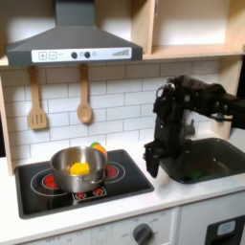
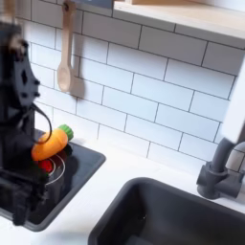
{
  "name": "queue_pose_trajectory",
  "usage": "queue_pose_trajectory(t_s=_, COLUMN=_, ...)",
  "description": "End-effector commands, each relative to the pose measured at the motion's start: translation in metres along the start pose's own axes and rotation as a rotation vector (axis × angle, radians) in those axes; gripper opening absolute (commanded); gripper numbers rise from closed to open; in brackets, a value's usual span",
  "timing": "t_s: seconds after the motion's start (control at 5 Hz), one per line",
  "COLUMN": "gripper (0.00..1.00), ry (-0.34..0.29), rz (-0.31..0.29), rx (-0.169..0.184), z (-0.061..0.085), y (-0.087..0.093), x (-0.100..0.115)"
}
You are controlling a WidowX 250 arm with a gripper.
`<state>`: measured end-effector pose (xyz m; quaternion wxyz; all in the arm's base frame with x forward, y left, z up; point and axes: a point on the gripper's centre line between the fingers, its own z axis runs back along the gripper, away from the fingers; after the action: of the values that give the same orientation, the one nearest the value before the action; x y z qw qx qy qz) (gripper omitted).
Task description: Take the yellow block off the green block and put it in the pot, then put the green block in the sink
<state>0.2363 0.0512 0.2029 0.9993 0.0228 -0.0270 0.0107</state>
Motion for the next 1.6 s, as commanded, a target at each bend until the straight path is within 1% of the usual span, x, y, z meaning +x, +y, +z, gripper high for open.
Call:
queue_pose_trajectory(t_s=0.0, gripper=1.0, ry=0.023, rz=0.027, rx=-0.035, z=-0.013, y=-0.005, x=-0.006)
queue_pose_trajectory(t_s=0.2, gripper=1.0, ry=-0.005, rz=0.023, rx=-0.095, z=-0.017, y=-0.008, x=-0.008)
queue_pose_trajectory(t_s=0.4, gripper=1.0, ry=-0.111, rz=0.051, rx=-0.134, z=-0.019, y=-0.005, x=-0.009)
queue_pose_trajectory(t_s=0.6, gripper=1.0, ry=-0.215, rz=0.0, rx=-0.123, z=-0.018, y=-0.004, x=-0.015)
queue_pose_trajectory(t_s=0.8, gripper=1.0, ry=-0.236, rz=-0.03, rx=-0.133, z=-0.016, y=-0.007, x=-0.017)
queue_pose_trajectory(t_s=1.0, gripper=1.0, ry=-0.238, rz=-0.057, rx=-0.116, z=-0.019, y=-0.008, x=-0.02)
queue_pose_trajectory(t_s=1.2, gripper=1.0, ry=-0.241, rz=-0.049, rx=-0.133, z=-0.02, y=-0.007, x=-0.022)
queue_pose_trajectory(t_s=1.4, gripper=1.0, ry=-0.234, rz=-0.069, rx=-0.125, z=-0.021, y=-0.009, x=-0.023)
